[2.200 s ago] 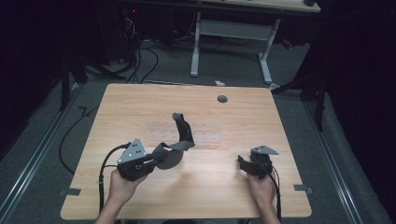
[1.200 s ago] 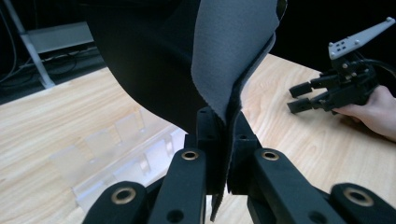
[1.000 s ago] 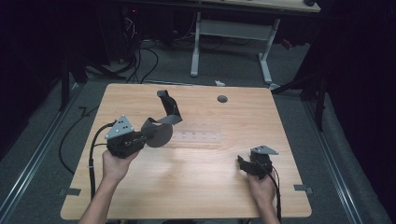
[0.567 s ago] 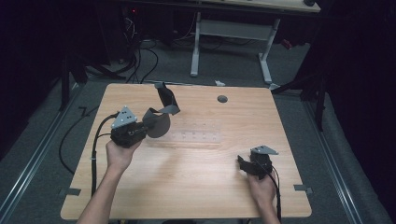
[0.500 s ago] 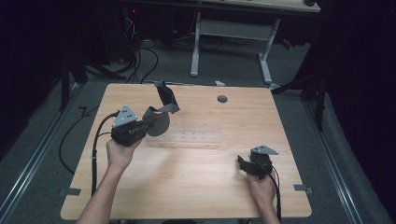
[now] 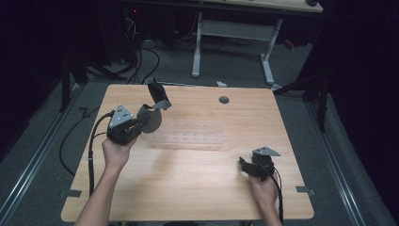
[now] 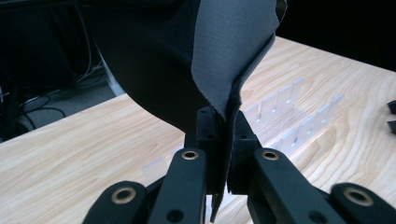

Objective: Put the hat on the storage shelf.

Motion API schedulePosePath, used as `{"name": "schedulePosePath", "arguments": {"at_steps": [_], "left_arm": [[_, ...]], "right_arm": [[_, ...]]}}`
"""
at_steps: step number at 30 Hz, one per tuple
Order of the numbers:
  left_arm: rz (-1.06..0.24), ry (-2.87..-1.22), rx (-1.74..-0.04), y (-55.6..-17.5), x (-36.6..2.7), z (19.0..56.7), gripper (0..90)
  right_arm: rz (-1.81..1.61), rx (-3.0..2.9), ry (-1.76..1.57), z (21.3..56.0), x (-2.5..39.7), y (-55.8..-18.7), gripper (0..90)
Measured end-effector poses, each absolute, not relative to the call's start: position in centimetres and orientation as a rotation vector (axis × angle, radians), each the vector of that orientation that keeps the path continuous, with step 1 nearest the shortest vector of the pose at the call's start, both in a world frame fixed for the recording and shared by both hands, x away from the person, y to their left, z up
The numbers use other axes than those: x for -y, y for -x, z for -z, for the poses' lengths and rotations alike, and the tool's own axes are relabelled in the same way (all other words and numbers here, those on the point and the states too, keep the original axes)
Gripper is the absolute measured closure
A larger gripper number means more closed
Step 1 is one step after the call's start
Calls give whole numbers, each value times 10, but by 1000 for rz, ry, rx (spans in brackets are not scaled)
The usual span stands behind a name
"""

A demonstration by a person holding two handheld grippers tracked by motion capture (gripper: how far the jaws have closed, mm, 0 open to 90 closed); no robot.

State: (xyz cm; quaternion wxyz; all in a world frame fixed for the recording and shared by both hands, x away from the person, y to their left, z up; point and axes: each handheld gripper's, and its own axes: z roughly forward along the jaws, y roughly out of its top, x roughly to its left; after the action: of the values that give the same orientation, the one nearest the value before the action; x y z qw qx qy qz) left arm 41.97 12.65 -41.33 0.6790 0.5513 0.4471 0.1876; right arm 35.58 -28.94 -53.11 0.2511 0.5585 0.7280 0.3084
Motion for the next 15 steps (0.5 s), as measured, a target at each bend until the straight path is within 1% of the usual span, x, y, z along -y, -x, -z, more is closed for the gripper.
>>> {"name": "schedulePosePath", "arguments": {"at_steps": [15], "left_arm": [[-482,-1233,-1039,-427,-131,436,866]], "right_arm": [[-839,-1979,-1520,531,289,-356,382]]}}
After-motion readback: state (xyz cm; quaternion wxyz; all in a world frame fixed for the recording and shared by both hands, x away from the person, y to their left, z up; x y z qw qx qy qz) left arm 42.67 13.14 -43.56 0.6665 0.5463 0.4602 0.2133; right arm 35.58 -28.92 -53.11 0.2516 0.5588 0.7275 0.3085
